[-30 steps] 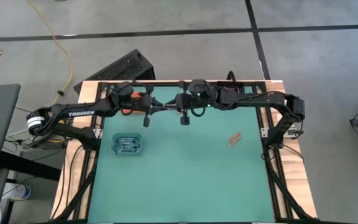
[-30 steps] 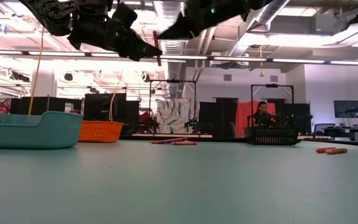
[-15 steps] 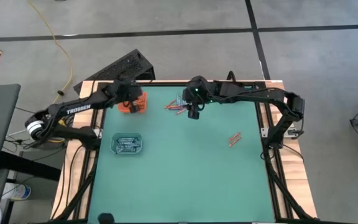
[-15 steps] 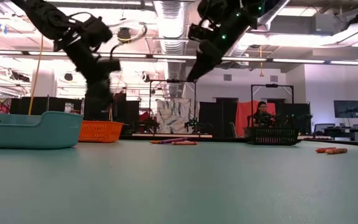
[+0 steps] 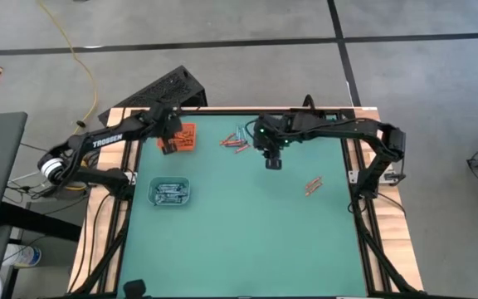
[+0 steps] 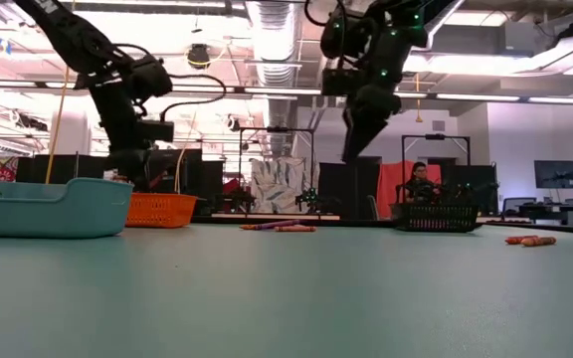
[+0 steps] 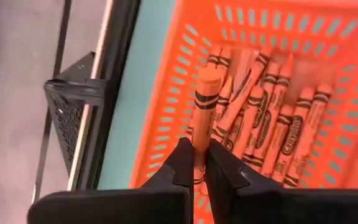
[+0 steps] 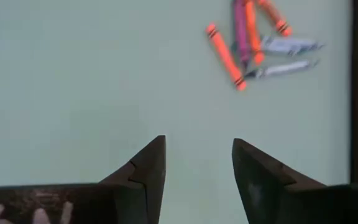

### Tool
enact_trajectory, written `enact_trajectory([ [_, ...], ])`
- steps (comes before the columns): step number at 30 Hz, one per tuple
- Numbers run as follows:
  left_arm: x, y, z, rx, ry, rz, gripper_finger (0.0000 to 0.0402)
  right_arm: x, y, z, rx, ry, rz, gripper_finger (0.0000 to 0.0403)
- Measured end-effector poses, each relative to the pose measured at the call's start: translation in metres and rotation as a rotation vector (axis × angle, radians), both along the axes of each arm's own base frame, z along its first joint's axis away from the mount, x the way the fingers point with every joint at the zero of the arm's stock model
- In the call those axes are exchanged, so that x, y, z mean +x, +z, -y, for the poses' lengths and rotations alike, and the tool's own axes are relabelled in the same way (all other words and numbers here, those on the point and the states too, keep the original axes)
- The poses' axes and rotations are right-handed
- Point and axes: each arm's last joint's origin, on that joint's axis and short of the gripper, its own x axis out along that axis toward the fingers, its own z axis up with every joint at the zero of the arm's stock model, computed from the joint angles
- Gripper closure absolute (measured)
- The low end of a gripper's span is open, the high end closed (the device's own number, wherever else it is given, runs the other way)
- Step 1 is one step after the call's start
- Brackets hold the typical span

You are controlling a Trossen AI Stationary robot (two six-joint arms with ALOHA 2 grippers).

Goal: Sort crayons
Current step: Put the right orange crayon into the top left orange bin

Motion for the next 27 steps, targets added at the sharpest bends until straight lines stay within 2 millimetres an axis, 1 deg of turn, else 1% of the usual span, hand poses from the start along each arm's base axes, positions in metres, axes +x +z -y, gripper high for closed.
enact_trajectory([
  [3, 0.001, -0.010, -0.003, -0.032, 0.010, -0.046, 0.0378, -0.003, -0.002, -0.001, 0.029, 0.000, -0.029, 0.0233],
  [6, 0.003, -0.018, -0.006, -0.041, 0.037, -0.080, 0.0345, -0.003, -0.002, -0.004, 0.053, 0.003, -0.036, 0.0236],
  [8, 0.003, -0.019, -0.007, -0.042, 0.048, -0.079, 0.0322, -0.003, -0.002, -0.008, 0.065, 0.017, -0.041, 0.0237],
  [11, 0.004, -0.016, -0.006, -0.026, 0.057, -0.053, 0.0294, -0.002, -0.003, -0.015, 0.074, 0.040, -0.055, 0.0237],
  [15, 0.005, -0.001, -0.005, 0.007, 0.071, -0.005, 0.0274, -0.003, -0.004, -0.022, 0.073, 0.082, -0.083, 0.0237],
  [18, 0.008, 0.016, -0.002, 0.026, 0.086, 0.062, 0.0270, -0.006, -0.005, -0.027, 0.078, 0.111, -0.131, 0.0237],
  [20, 0.013, 0.029, 0.003, 0.015, 0.068, 0.136, 0.0270, -0.010, -0.006, -0.031, 0.089, 0.132, -0.185, 0.0237],
  [23, 0.024, 0.045, 0.016, -0.024, 0.005, 0.275, 0.0272, -0.017, -0.008, -0.039, 0.113, 0.157, -0.276, 0.0237],
  [27, 0.046, 0.057, 0.041, -0.071, -0.103, 0.430, 0.0273, -0.024, -0.009, -0.050, 0.137, 0.168, -0.363, 0.0237],
])
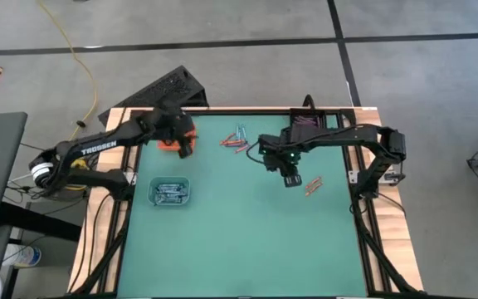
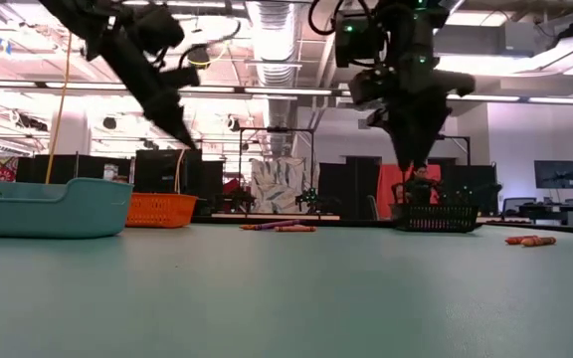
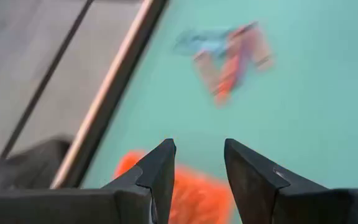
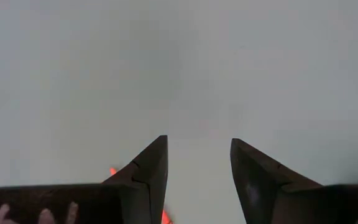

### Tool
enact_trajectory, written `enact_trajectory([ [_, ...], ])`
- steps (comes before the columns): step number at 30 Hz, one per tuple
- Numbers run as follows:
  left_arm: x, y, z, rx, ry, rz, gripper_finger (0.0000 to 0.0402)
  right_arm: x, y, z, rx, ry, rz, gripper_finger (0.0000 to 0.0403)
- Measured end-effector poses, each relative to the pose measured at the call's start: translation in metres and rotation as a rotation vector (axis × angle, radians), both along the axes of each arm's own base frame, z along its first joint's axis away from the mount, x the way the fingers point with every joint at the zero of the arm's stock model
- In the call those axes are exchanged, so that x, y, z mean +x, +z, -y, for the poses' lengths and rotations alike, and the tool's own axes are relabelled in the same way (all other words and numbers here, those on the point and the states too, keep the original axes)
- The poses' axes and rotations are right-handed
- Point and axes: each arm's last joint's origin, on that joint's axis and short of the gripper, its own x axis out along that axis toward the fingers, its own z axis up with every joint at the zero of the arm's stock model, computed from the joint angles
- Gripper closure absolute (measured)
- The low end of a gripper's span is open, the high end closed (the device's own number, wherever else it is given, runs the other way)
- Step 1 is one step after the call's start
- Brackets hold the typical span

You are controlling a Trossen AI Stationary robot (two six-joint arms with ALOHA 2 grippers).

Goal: Sort crayons
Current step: Put the right orange crayon into the top left orange bin

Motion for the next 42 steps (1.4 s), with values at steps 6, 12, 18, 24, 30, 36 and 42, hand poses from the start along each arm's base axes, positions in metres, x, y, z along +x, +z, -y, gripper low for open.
enact_trajectory([
  [6, 0.038, 0.003, 0.050, -0.025, -0.204, 0.099, 0.0273, -0.016, -0.021, -0.015, 0.019, 0.006, -0.114, 0.0237],
  [12, 0.065, -0.012, 0.095, 0.004, -0.340, 0.045, 0.0273, -0.050, -0.043, -0.025, 0.022, -0.029, -0.193, 0.0237],
  [18, 0.089, -0.038, 0.121, -0.012, -0.395, 0.002, 0.0274, -0.079, -0.045, -0.035, -0.026, -0.065, -0.167, 0.0237],
  [24, 0.113, -0.074, 0.141, -0.032, -0.453, -0.031, 0.0274, -0.102, -0.063, -0.037, -0.073, -0.066, -0.147, 0.0237],
  [30, 0.125, -0.091, 0.152, -0.030, -0.485, -0.003, 0.0274, -0.104, -0.077, -0.029, -0.116, -0.090, -0.155, 0.0237],
  [36, 0.127, -0.090, 0.157, -0.045, -0.486, 0.030, 0.0274, -0.101, -0.093, -0.021, -0.103, -0.099, -0.236, 0.0237],
  [42, 0.127, -0.090, 0.161, -0.048, -0.499, 0.029, 0.0274, -0.094, -0.112, -0.019, -0.094, -0.083, -0.315, 0.0255],
])
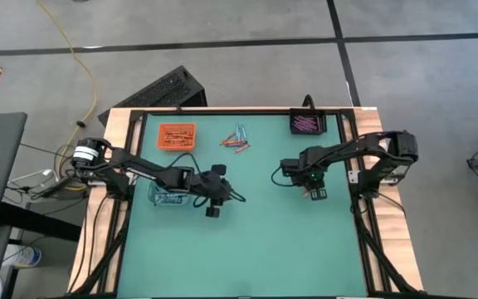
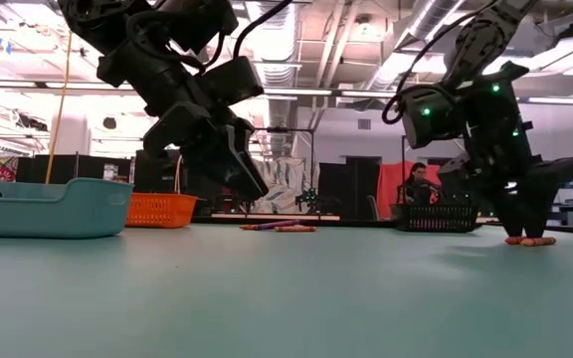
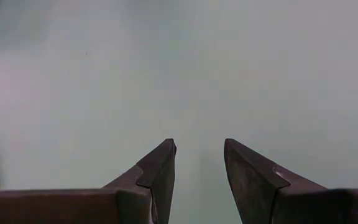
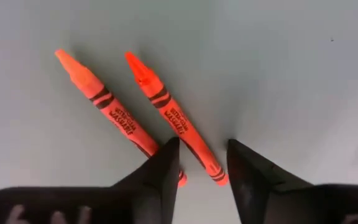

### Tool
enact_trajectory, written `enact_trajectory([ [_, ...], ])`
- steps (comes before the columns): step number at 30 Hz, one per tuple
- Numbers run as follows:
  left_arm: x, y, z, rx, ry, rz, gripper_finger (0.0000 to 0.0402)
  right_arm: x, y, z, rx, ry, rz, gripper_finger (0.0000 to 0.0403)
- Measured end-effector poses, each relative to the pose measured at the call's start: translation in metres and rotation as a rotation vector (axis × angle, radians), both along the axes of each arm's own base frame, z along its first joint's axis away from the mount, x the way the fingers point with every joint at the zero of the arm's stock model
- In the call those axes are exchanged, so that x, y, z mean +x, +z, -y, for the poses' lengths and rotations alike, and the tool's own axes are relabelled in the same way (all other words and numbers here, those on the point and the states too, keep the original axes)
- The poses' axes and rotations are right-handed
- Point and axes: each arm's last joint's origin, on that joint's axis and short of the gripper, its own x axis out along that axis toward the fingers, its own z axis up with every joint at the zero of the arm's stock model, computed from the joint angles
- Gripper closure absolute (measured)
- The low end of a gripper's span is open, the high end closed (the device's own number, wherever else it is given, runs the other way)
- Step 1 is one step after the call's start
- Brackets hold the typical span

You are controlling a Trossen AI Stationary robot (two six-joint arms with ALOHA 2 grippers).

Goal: Sort crayons
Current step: Put the right orange crayon into the top left orange bin

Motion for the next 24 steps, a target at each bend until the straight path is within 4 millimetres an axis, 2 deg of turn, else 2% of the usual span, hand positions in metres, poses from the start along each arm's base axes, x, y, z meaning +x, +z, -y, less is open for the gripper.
enact_trajectory([
  [4, 0.000, 0.000, 0.001, 0.002, -0.005, 0.000, 0.0274, 0.003, -0.003, 0.001, -0.001, 0.022, -0.018, 0.0312],
  [7, 0.000, 0.000, 0.001, 0.002, -0.005, -0.001, 0.0274, 0.005, 0.000, 0.002, -0.018, 0.035, -0.006, 0.0369],
  [9, 0.000, 0.000, 0.001, 0.003, -0.004, -0.001, 0.0274, 0.007, 0.002, 0.002, -0.016, 0.052, -0.001, 0.0392],
  [17, 0.000, 0.001, 0.000, 0.031, 0.030, 0.010, 0.0274, 0.011, 0.008, 0.003, -0.047, 0.063, 0.004, 0.0400],
  [24, 0.000, 0.001, -0.002, 0.070, 0.074, 0.013, 0.0274, 0.028, 0.023, 0.006, -0.085, 0.061, 0.075, 0.0402],
])
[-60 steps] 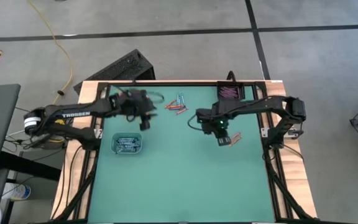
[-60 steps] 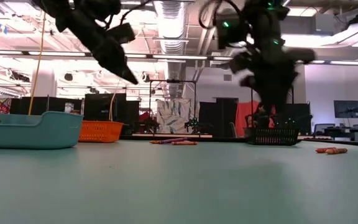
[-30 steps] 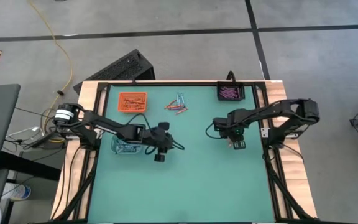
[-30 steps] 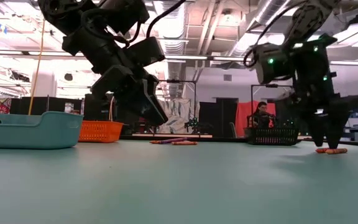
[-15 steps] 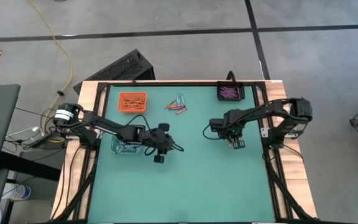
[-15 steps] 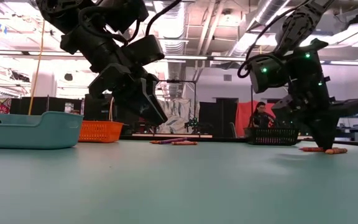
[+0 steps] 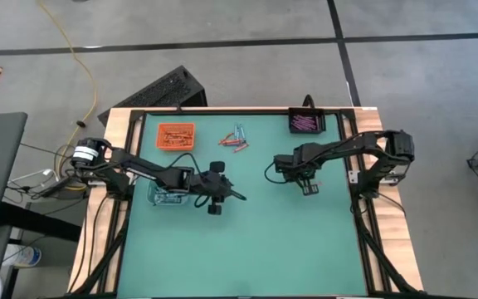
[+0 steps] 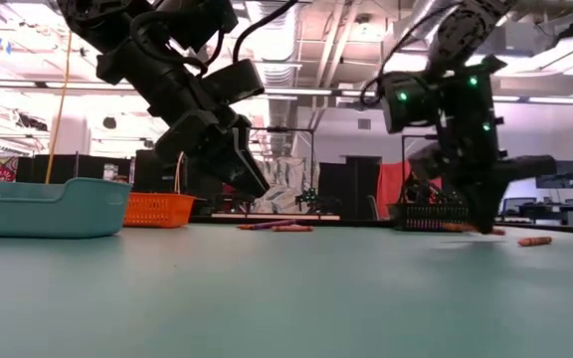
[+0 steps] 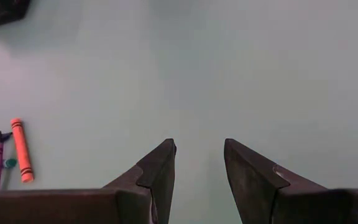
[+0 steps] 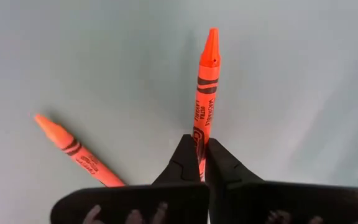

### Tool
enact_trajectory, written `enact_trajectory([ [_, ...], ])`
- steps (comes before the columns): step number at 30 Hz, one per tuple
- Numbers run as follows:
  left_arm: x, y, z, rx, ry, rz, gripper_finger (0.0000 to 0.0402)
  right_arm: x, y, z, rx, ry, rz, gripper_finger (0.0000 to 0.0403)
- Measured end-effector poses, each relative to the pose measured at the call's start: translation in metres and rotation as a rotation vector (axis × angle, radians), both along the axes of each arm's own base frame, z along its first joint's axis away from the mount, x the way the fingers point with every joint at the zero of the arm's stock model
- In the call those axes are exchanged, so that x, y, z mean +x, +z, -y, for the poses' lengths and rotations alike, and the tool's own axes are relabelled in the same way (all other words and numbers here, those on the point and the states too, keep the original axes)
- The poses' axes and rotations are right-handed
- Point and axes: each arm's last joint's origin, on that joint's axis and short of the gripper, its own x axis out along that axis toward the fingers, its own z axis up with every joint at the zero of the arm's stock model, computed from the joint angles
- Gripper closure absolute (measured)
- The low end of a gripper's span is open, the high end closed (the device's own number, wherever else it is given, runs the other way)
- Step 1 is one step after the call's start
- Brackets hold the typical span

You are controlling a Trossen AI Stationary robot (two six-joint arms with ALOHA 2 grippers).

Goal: Sort crayons
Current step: Put the right orange crayon into the top left orange bin

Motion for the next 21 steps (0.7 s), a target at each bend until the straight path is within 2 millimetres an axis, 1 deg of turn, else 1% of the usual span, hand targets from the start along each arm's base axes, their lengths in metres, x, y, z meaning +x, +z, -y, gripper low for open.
enact_trajectory([
  [6, 0.000, 0.000, 0.000, 0.020, 0.025, 0.003, 0.0274, 0.020, 0.022, -0.002, -0.011, 0.044, 0.088, 0.0402],
  [10, -0.002, 0.006, 0.000, 0.105, 0.102, 0.022, 0.0274, 0.038, 0.041, -0.005, -0.025, 0.079, 0.186, 0.0403],
  [13, -0.004, 0.021, 0.001, 0.185, 0.173, 0.093, 0.0274, 0.052, 0.056, -0.009, -0.033, 0.120, 0.275, 0.0403],
  [15, -0.006, 0.037, 0.001, 0.217, 0.185, 0.167, 0.0274, 0.061, 0.068, -0.012, -0.038, 0.156, 0.340, 0.0403],
  [17, -0.008, 0.054, 0.004, 0.244, 0.166, 0.252, 0.0274, 0.070, 0.081, -0.017, -0.047, 0.194, 0.404, 0.0403],
  [21, -0.020, 0.088, 0.008, 0.318, 0.121, 0.368, 0.0274, 0.085, 0.112, -0.026, -0.064, 0.262, 0.519, 0.0403],
])
